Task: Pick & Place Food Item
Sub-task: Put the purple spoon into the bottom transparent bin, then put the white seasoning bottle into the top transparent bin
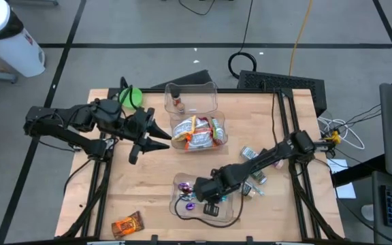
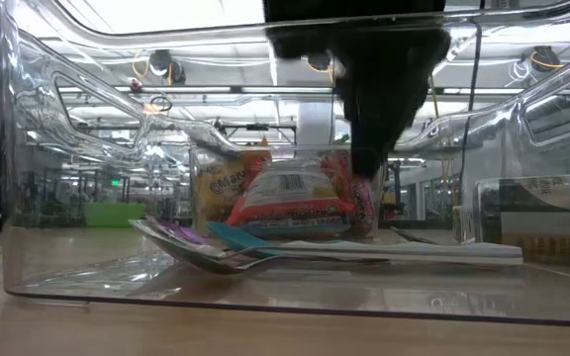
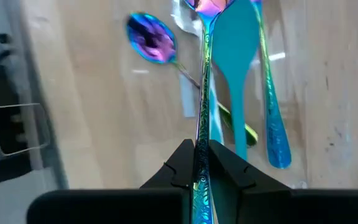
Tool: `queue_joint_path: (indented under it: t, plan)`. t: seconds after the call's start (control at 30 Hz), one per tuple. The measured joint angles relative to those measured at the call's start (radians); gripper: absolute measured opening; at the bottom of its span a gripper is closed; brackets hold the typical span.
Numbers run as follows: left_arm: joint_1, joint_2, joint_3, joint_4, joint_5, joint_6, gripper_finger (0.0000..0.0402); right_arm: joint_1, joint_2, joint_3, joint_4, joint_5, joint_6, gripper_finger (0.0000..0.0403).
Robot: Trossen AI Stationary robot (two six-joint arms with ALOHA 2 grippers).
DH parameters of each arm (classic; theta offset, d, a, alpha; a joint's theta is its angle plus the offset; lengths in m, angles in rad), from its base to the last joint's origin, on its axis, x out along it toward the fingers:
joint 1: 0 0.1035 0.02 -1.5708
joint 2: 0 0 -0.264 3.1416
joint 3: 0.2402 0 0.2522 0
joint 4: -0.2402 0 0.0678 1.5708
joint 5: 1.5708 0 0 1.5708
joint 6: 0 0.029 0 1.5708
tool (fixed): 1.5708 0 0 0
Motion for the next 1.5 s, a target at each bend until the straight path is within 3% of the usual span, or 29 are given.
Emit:
queue_joint_path:
  t: [0.53, 0.8, 1.0, 1.13, 1.27, 1.5]
  plan:
    - [0.0, 0.0, 0.0, -0.042, 0.0, -0.002, 0.0152, -0.014, 0.076, 0.0, 0.032, -0.002, 0.026, 0.0017]
    - [0.0, 0.0, 0.0, -0.064, 0.0, 0.002, 0.0152, -0.022, 0.074, 0.0, 0.031, -0.005, 0.003, 0.0072]
    - [0.001, 0.0, 0.0, -0.064, -0.001, 0.026, 0.0152, -0.049, 0.009, 0.0, 0.04, -0.078, -0.005, 0.0101]
    - [0.001, -0.011, 0.0, -0.07, 0.0, 0.022, 0.0152, -0.083, -0.093, 0.0, 0.064, -0.073, 0.0, 0.011]
    - [0.001, -0.033, 0.001, -0.073, 0.001, -0.002, 0.0152, -0.093, -0.222, -0.001, 0.124, 0.021, -0.021, 0.011]
    - [-0.025, -0.146, 0.001, -0.159, 0.053, -0.087, 0.0152, -0.064, -0.455, -0.001, 0.101, 0.348, -0.152, 0.0109]
